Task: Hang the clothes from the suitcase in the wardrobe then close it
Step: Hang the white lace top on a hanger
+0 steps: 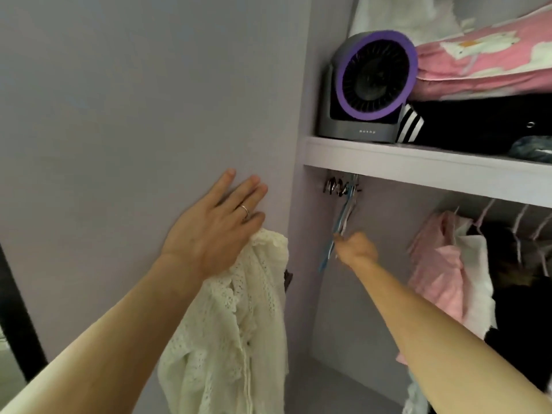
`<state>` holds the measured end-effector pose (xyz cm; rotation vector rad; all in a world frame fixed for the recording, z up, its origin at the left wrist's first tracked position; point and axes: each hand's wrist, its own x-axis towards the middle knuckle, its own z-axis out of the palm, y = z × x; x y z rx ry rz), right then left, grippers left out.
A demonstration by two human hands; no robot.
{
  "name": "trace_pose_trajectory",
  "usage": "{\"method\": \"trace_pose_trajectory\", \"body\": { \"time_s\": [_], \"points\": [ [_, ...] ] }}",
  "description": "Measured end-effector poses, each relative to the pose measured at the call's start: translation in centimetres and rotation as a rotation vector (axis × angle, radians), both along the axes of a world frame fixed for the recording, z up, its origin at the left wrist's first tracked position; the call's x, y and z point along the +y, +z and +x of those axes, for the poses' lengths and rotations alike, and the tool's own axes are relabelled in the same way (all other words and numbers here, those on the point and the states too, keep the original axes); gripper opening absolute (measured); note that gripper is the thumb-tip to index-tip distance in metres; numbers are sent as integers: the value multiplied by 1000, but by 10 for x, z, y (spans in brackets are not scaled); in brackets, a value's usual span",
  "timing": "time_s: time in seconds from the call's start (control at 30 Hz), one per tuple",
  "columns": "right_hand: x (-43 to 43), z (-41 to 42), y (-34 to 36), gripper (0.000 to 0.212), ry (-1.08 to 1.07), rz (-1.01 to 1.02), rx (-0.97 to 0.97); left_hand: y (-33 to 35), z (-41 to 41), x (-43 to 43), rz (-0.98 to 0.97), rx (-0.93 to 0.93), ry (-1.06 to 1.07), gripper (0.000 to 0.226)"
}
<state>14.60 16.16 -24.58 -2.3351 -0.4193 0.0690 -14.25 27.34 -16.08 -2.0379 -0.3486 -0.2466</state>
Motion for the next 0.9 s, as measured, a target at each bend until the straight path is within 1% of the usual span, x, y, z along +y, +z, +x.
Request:
{"method": "trace_pose_trajectory", "body": {
  "time_s": [0.1,0.13,0.17,0.27,0.3,0.33,0.43,0.5,0.53,0.63,0.77,0.8,0.9],
  "points": [
    [3,11,-12,36,-90,28,-58,-4,2,3,12,-38,0,55],
    [2,14,-15,35,-105,39,-62,-3,1,2,10,-50,-10,54],
    [2,13,-16,38,-105,47,-58,-3,1,2,13,-52,-13,53],
    [5,13,-22,68,-76,87,-31,-6,-1,1,-18,-58,-40,51],
    [7,12,-24,72,-65,84,-13,-5,-1,0,-28,-66,-47,50],
    [10,12,-24,69,-55,80,-14,-5,-1,1,-39,-70,-57,50],
    [19,9,-27,45,-37,41,-36,-3,-4,0,-40,-60,-65,49],
    [22,6,-31,35,-53,35,-23,-3,-2,1,-49,-62,-67,49],
    [22,4,-33,36,-65,49,-4,-4,-2,2,-53,-59,-70,49],
    [16,-11,-23,57,-133,134,22,-5,-2,3,-48,-38,-69,49],
    [-1,-19,7,61,-282,170,-133,-4,-2,2,-34,-40,-78,47],
    [-4,-22,14,62,-310,184,-164,-7,-3,5,-40,-54,-113,48],
    [-16,-37,35,65,-340,213,-208,-10,-8,11,-94,-163,-358,52]
  ]
}}
